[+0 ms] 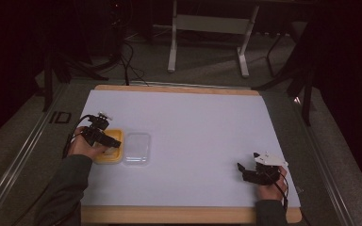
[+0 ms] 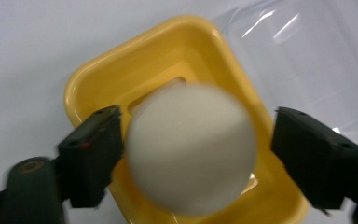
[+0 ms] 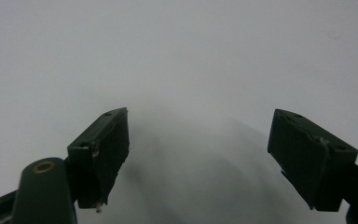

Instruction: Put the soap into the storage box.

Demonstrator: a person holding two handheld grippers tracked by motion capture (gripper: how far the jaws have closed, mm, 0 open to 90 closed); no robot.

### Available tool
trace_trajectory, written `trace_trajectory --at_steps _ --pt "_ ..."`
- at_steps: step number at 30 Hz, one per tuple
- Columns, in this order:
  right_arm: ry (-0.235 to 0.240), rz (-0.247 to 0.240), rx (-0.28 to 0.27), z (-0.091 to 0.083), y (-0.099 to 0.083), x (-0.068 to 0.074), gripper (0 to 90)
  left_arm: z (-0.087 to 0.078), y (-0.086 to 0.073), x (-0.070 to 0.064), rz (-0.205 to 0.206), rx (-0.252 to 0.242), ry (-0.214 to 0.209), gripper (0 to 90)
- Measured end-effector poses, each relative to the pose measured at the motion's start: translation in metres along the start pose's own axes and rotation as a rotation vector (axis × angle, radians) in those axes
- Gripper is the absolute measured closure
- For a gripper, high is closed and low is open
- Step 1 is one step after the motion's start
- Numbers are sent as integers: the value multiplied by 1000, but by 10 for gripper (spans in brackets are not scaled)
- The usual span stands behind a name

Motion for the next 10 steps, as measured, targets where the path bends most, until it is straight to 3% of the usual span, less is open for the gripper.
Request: trace_trajectory --at_steps 7,10 --pt "-3 -1 4 0 0 0 209 -19 3 -7 29 -75 20 155" --pt "0 2 5 0 0 0 208 -26 2 -16 68 -123 31 160"
Point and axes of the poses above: each handheld gripper's, and its own axes: z roughly forward along the jaws, y roughly out of its top, x roughly to its left, the point moved 2 cm from there along z, roughly forward along the jaws, and after that the axes turned 6 degrees about -z, right-handed, at the moved point
